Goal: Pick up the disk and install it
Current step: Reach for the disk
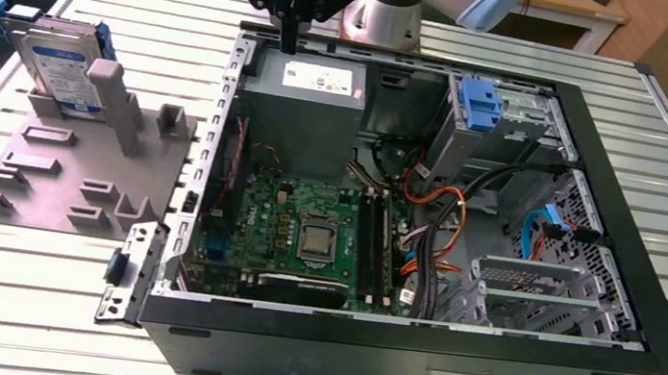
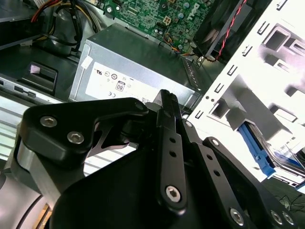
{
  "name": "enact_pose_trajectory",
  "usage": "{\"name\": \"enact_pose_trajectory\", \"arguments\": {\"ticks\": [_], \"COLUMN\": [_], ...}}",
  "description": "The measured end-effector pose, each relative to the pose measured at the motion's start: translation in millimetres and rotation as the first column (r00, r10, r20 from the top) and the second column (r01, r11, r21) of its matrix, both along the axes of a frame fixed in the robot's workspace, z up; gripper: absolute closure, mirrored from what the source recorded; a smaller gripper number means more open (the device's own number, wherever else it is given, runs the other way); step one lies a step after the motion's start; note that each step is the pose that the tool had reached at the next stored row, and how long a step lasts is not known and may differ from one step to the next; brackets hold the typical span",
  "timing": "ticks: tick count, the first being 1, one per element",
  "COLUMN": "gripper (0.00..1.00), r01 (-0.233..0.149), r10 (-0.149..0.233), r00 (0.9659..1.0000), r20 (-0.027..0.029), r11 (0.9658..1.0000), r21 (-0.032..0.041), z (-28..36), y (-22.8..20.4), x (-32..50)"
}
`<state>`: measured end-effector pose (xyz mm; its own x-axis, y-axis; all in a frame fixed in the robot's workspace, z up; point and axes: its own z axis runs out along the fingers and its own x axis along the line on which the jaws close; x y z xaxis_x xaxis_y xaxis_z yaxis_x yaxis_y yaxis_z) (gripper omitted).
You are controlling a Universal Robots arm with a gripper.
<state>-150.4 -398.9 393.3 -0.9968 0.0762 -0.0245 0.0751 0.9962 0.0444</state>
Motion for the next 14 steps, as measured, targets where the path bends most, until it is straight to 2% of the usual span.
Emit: {"name": "enact_pose_trajectory", "arguments": {"ticks": [14], "gripper": [0.89], "r01": [0.000], "r10": [0.000], "r00": [1.0000], "r20": [0.0000], "r11": [1.0000], "r21": [0.0001], "z": [0.0], "y": [0.0], "x": [-3.8]}}
